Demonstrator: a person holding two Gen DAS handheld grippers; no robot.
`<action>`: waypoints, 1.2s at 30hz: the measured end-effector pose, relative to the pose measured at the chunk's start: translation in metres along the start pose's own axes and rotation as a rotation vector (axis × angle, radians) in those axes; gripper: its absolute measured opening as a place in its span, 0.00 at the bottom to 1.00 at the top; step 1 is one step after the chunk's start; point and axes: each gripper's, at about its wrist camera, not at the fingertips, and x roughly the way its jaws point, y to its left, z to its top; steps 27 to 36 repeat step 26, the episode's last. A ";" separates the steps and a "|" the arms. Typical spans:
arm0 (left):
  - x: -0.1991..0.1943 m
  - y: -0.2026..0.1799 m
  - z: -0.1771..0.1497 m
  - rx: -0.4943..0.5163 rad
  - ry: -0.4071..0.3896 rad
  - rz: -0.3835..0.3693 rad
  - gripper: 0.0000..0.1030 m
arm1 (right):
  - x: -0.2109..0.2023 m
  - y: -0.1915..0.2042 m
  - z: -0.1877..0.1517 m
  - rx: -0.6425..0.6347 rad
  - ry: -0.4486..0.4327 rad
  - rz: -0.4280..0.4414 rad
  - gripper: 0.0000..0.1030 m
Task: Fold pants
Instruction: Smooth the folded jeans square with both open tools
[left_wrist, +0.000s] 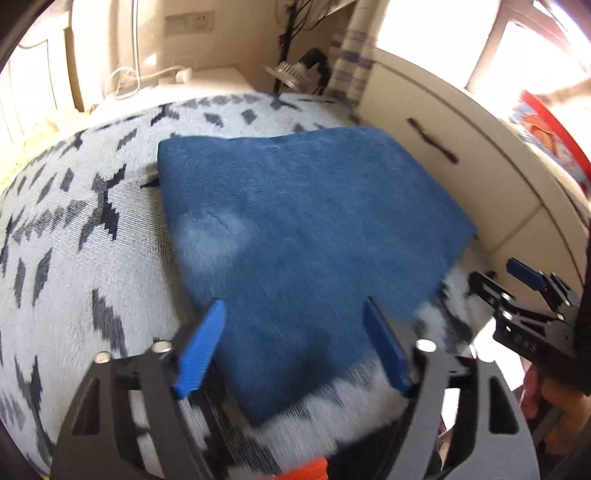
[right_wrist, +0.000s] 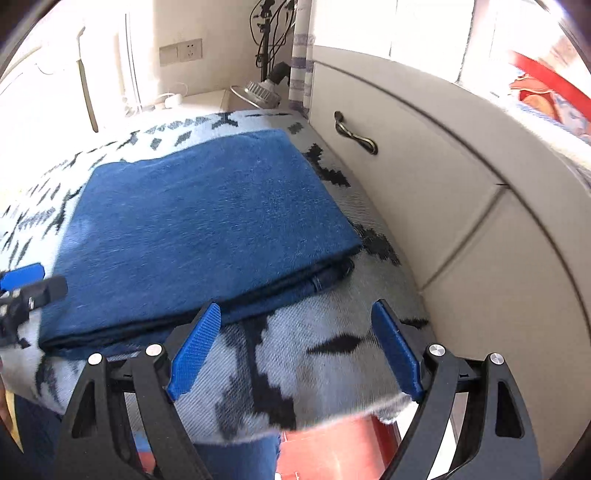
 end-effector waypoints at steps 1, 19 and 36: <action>-0.008 -0.005 -0.004 0.014 -0.011 -0.004 0.83 | -0.005 0.001 -0.001 0.002 -0.005 -0.001 0.78; -0.051 -0.054 0.002 0.057 -0.134 0.013 0.98 | -0.046 0.002 -0.011 0.020 -0.041 -0.017 0.78; -0.053 -0.050 0.004 0.039 -0.123 -0.045 0.98 | -0.044 -0.001 -0.010 0.022 -0.038 -0.014 0.82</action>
